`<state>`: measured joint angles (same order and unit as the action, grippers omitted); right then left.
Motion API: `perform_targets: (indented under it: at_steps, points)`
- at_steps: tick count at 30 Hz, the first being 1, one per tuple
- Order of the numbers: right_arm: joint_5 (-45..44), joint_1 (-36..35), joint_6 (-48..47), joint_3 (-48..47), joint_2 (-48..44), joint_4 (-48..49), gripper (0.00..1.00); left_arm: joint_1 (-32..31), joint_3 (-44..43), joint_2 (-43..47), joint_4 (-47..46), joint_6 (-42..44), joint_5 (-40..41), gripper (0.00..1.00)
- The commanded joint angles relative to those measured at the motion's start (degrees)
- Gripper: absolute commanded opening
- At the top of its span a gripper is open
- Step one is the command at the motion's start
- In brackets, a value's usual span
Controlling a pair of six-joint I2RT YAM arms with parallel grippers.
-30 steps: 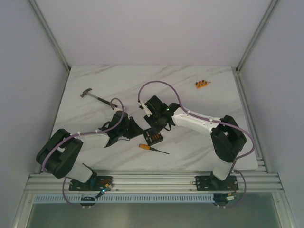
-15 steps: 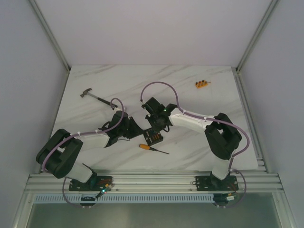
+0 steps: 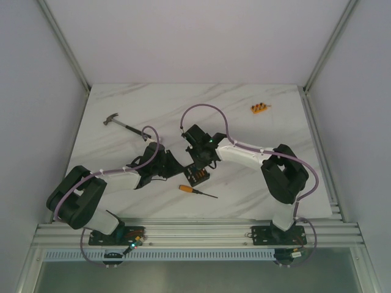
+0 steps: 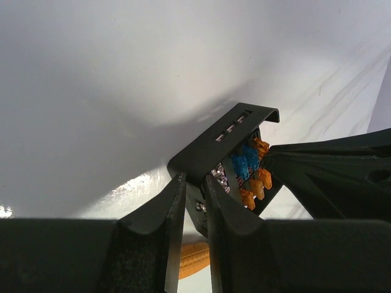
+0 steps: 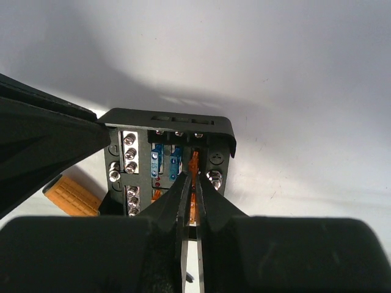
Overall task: Snap on the fuse box
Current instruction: Install the fuse at the fuse box base.
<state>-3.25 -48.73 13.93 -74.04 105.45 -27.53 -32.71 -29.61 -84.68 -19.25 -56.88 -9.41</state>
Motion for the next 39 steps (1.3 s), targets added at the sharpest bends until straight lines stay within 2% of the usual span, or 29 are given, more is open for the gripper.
perform_targets:
  at_steps: [1, 10, 24, 31, 39]
  points:
    - [0.0, -0.1, 0.2, -2.4, 3.1, -0.4, 0.11, -0.4, -0.6, 0.6, 0.9, 0.5, 0.4, 0.29]
    - [1.2, -0.1, -1.2, -5.5, 10.3, -3.0, 0.04, -0.9, -1.0, -0.1, 0.9, 0.9, 0.3, 0.28]
    - [2.9, -0.1, -2.1, -8.7, 22.5, -4.1, 0.03, -1.3, -0.7, -0.6, 0.5, 1.2, 0.5, 0.27]
    - [0.3, 0.1, -1.7, -7.7, 25.8, -4.5, 0.02, -1.3, -0.2, -0.2, 0.2, 0.8, 1.0, 0.26]
    - [-3.3, 2.1, -3.2, 0.0, 24.7, -4.3, 0.0, -1.3, 0.6, 1.2, 0.3, 0.4, 2.0, 0.26]
